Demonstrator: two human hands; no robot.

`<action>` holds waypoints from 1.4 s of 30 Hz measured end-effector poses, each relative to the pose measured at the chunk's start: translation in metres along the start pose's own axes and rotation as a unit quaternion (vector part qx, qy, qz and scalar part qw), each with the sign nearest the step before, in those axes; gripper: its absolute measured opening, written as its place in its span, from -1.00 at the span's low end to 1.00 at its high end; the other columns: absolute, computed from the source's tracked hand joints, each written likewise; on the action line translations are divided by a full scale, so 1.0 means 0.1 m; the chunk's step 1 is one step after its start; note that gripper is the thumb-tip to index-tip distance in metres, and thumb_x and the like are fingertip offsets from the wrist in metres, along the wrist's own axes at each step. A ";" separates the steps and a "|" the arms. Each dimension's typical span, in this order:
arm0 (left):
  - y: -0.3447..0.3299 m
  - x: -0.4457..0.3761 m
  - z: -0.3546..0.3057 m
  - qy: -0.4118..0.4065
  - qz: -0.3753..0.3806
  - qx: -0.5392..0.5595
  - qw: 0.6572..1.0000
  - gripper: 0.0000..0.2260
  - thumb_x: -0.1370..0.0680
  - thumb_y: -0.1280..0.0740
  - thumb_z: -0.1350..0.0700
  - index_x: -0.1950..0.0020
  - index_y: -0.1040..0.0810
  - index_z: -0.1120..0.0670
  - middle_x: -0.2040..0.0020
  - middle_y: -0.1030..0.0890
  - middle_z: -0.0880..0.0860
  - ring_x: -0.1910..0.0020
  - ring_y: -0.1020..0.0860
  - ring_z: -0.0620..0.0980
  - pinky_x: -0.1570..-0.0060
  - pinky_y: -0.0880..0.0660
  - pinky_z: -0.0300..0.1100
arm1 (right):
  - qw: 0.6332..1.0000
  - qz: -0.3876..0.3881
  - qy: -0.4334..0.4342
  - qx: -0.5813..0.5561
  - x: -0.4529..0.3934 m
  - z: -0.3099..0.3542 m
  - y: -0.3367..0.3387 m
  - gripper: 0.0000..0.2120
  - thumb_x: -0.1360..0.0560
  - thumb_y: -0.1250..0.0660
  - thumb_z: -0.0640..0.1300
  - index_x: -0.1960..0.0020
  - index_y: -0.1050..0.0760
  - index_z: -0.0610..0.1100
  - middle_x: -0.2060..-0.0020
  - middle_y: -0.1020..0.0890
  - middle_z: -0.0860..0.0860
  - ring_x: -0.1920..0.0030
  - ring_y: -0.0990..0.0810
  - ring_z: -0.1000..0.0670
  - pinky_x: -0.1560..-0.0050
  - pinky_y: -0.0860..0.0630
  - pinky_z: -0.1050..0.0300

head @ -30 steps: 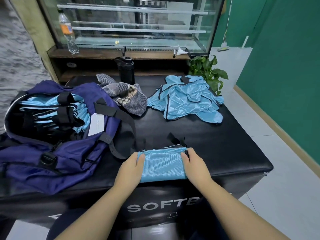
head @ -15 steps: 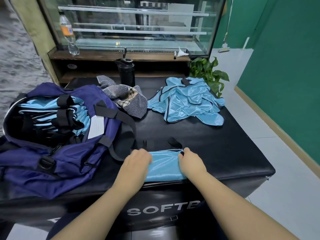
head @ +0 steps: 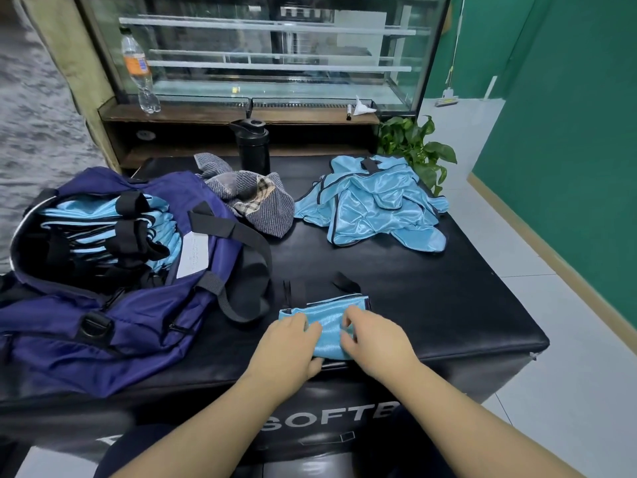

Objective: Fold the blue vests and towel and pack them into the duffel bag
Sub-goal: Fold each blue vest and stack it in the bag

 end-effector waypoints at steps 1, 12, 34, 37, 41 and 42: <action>0.01 -0.03 0.00 -0.004 -0.003 -0.014 1.000 -0.64 -0.05 -0.54 -0.10 0.32 -0.50 0.01 0.38 -0.47 -0.03 0.46 -0.48 -0.04 0.49 -0.40 -0.21 | 1.000 0.013 0.012 0.003 0.03 0.00 -0.01 -0.78 -0.57 -0.17 0.07 -0.12 -0.43 -0.02 0.04 -0.53 0.06 0.00 -0.48 -0.02 0.08 -0.36 0.11; 0.20 0.06 0.08 0.008 -0.028 0.099 0.995 -0.80 -0.36 -0.14 0.11 0.19 -0.56 0.01 0.31 -0.58 -0.08 0.33 -0.56 -0.06 0.35 -0.44 -0.25 | 0.981 -0.010 0.154 0.120 -0.03 0.40 -0.20 -0.71 -0.13 -0.58 -0.07 0.25 -0.54 -0.09 0.31 -0.53 -0.01 0.30 -0.59 -0.08 0.42 -0.37 0.17; 1.11 0.42 0.68 0.192 -0.226 0.258 0.919 -0.72 -0.35 -0.11 -0.05 0.09 -0.56 -0.08 0.18 -0.54 -0.12 0.14 -0.49 -0.07 0.14 -0.44 -0.13 | 0.962 -0.140 -0.021 -0.233 -0.26 0.59 0.63 -0.77 -0.46 -0.40 0.03 0.17 -0.41 -0.09 0.26 -0.49 0.08 0.23 -0.44 0.07 0.20 -0.39 0.18; 1.21 0.41 0.60 0.162 -0.272 0.135 0.939 -0.76 -0.35 -0.16 0.04 0.12 -0.58 0.02 0.22 -0.51 -0.02 0.21 -0.49 0.07 0.23 -0.41 -0.09 | 0.847 0.046 -0.089 -0.523 -0.23 0.80 0.50 -0.62 -0.57 -0.20 0.16 0.02 -0.59 -0.13 0.13 -0.69 0.01 0.09 -0.64 0.02 0.01 -0.58 0.11; 1.20 0.38 0.44 0.115 -0.292 0.063 0.947 -0.86 -0.37 -0.24 0.07 0.21 -0.54 0.10 0.28 -0.48 0.03 0.28 -0.42 0.09 0.37 -0.43 -0.01 | 0.714 0.147 -0.026 -0.684 -0.12 1.12 0.40 -0.60 -0.51 -0.33 0.11 -0.23 -0.53 -0.13 -0.09 -0.67 -0.06 -0.14 -0.62 -0.03 -0.17 -0.54 0.02; 1.18 0.38 0.41 0.107 -0.286 0.074 0.949 -0.86 -0.39 -0.24 0.06 0.21 -0.54 0.10 0.28 -0.49 0.02 0.27 -0.42 0.08 0.35 -0.43 -0.02 | 0.716 0.122 -0.017 -0.688 -0.12 1.13 0.38 -0.66 -0.51 -0.37 -0.02 -0.22 -0.53 -0.17 -0.08 -0.67 -0.10 -0.10 -0.63 -0.05 -0.11 -0.56 0.04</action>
Point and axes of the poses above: each hand's wrist, its own x-axis away from the middle knuckle, its own y-axis out of the back of the hand, z = x × y, the point moved 5 cm from there along -x, towards the middle knuckle
